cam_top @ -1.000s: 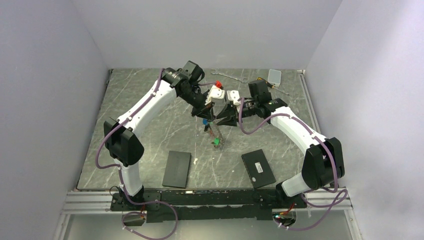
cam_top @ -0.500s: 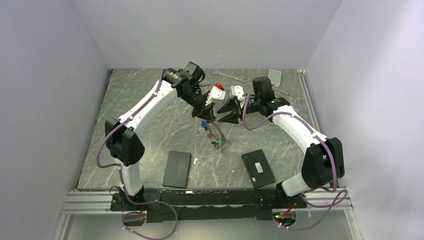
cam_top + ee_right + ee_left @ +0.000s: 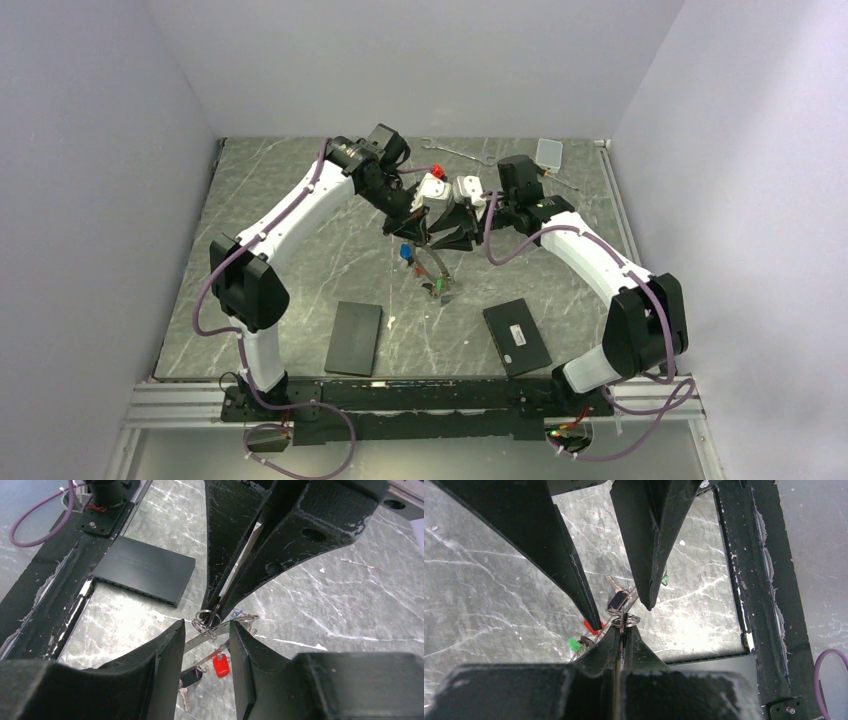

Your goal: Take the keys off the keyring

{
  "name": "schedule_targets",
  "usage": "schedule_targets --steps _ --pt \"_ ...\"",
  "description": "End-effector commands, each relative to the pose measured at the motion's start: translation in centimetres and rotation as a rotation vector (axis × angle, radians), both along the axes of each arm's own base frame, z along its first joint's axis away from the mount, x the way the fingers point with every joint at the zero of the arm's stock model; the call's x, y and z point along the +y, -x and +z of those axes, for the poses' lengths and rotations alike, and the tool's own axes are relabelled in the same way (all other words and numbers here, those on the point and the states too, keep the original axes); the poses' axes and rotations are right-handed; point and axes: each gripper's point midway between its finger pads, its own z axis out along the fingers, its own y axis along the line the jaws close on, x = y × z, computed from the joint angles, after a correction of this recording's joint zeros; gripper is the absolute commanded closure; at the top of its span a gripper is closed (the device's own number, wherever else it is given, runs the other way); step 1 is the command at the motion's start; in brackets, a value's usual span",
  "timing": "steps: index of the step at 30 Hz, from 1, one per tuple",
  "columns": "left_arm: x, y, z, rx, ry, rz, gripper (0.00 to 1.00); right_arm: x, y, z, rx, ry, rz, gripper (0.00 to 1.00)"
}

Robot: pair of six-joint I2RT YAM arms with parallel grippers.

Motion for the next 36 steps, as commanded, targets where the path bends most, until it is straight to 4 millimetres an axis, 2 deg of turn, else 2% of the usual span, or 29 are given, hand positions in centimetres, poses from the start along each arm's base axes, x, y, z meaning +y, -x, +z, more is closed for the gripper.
schedule_targets --steps 1,8,22,26,30,36 --pt "-0.8 0.8 2.2 -0.011 0.078 -0.039 1.0 0.5 -0.1 0.2 -0.05 -0.018 0.021 0.59" --pt "-0.8 1.1 2.2 0.0 0.086 -0.047 1.0 0.4 -0.6 -0.6 -0.041 -0.007 0.004 0.55" --pt "-0.5 0.5 2.7 0.003 0.101 -0.027 1.0 0.4 -0.1 -0.8 -0.037 -0.014 0.021 0.66" --pt "-0.3 0.2 2.9 0.0 0.107 -0.015 1.0 0.4 -0.2 -1.0 -0.036 -0.012 0.015 0.77" --pt "0.1 -0.1 2.8 -0.003 0.105 0.002 1.0 0.3 -0.4 -1.0 -0.03 -0.01 0.005 0.99" --pt "1.2 -0.9 2.6 -0.014 0.094 0.042 1.0 0.0 -1.3 0.1 0.029 -0.05 -0.038 1.0"
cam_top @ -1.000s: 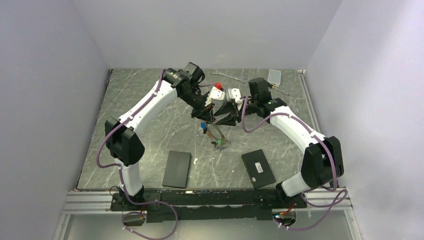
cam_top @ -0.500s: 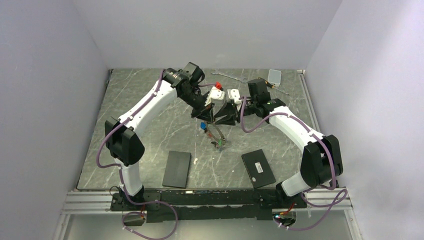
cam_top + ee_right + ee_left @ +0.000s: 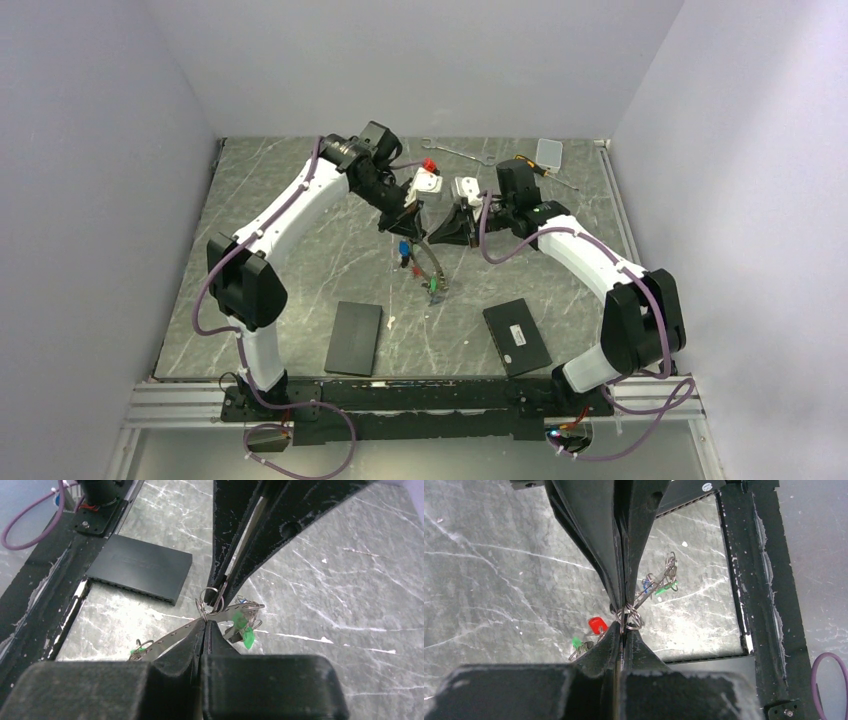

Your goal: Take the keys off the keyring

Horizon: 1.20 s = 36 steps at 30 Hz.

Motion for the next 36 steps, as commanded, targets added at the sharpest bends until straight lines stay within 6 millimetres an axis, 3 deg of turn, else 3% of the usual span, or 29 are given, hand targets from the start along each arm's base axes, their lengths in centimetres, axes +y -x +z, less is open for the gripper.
schedule_targets --steps 1,12,26,31,36 --pt "0.5 -0.1 2.3 -0.04 0.075 0.016 1.0 -0.2 -0.8 1.8 0.024 -0.072 -0.022 1.0" --pt "1.1 -0.3 0.8 -0.018 0.042 0.066 1.0 -0.8 -2.7 5.2 0.234 -0.27 -0.172 1.0" --pt "0.1 -1.9 0.6 0.014 0.062 0.172 0.99 -0.4 -2.3 6.0 0.436 -0.423 -0.164 1.0" --pt "0.8 -2.6 1.0 0.002 0.05 0.231 0.81 -0.5 -2.5 5.8 0.451 -0.433 -0.179 1.0" --pt "2.8 -4.1 4.1 0.024 0.131 0.309 0.66 -0.6 -2.9 5.7 0.437 -0.438 -0.213 1.0"
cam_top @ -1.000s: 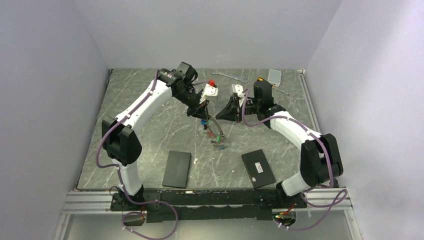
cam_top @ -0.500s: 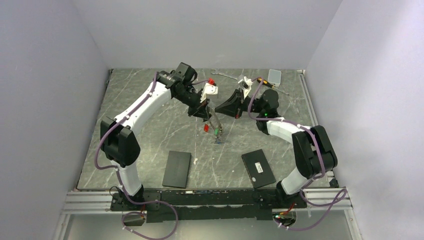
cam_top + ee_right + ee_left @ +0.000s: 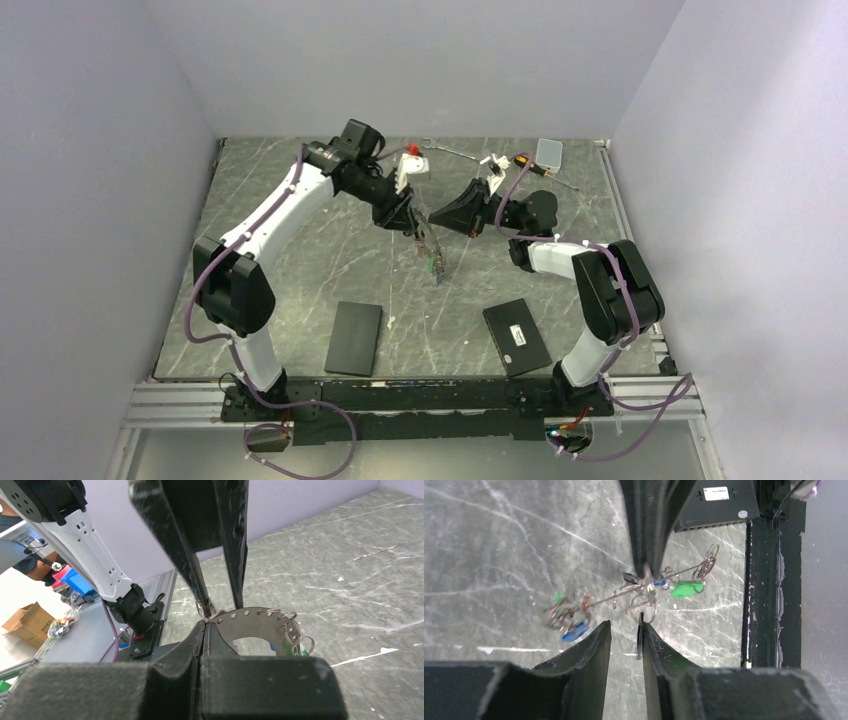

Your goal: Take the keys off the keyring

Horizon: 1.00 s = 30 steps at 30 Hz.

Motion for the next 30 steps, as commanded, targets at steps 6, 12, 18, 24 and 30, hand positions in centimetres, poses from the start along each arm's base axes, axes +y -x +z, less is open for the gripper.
schedule_targets --steps 6,12,18,24,30 --pt "2.3 -1.0 7.5 0.019 0.223 0.101 0.58 -0.4 -0.5 2.8 -0.093 -0.061 -0.083 1.0" --pt "1.4 -0.9 8.6 0.098 0.294 0.107 0.56 -0.5 -0.7 3.4 -0.082 -0.081 -0.105 1.0" --pt "0.3 -0.9 8.7 0.212 0.366 0.108 0.61 -0.5 -1.2 3.5 -0.026 -0.121 -0.138 1.0" --pt "-0.1 -1.5 7.8 0.279 0.382 0.155 0.66 -0.5 -1.3 3.8 0.045 -0.173 -0.149 1.0" --pt "-0.7 -1.6 7.7 0.38 0.423 0.172 0.71 -0.5 -1.8 3.9 0.113 -0.209 -0.183 1.0"
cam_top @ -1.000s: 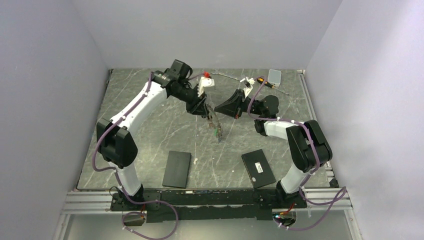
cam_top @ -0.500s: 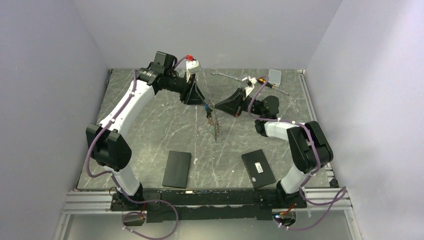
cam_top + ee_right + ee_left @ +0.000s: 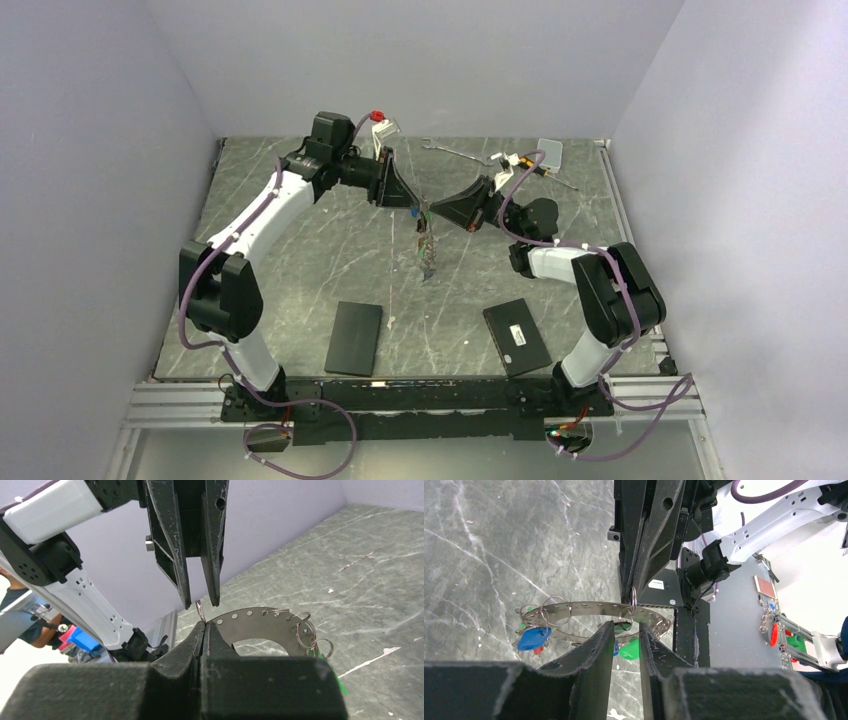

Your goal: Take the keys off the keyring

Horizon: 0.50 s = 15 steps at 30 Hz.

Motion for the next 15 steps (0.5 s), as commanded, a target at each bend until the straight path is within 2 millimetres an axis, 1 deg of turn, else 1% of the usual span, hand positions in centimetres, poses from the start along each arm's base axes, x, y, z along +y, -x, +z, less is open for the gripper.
schedule_targets --steps 1,6,7,11,14,15 --pt "-0.71 -0.07 2.02 0.053 0.083 0.002 0.73 -0.25 0.0 2.47 -0.024 -0.097 -0.045 1.0" --pt "-1.02 -0.52 1.93 0.133 0.135 0.019 0.79 -0.09 0.05 2.61 -0.015 -0.11 -0.06 1.0" --pt "-1.18 -0.62 2.26 0.111 0.162 0.006 0.81 -0.12 0.05 2.71 -0.017 -0.113 -0.062 1.0" --pt "-1.32 -0.49 2.17 0.115 0.197 -0.006 0.88 -0.1 -0.12 2.84 -0.006 -0.124 -0.067 1.0" --pt "-1.15 -0.05 2.29 0.124 0.228 -0.027 0.89 -0.18 -0.34 2.87 0.006 -0.134 -0.074 1.0" --pt "-0.97 -0.07 2.64 0.11 0.251 -0.026 0.87 -0.2 -0.3 3.03 0.003 -0.139 -0.072 1.0"
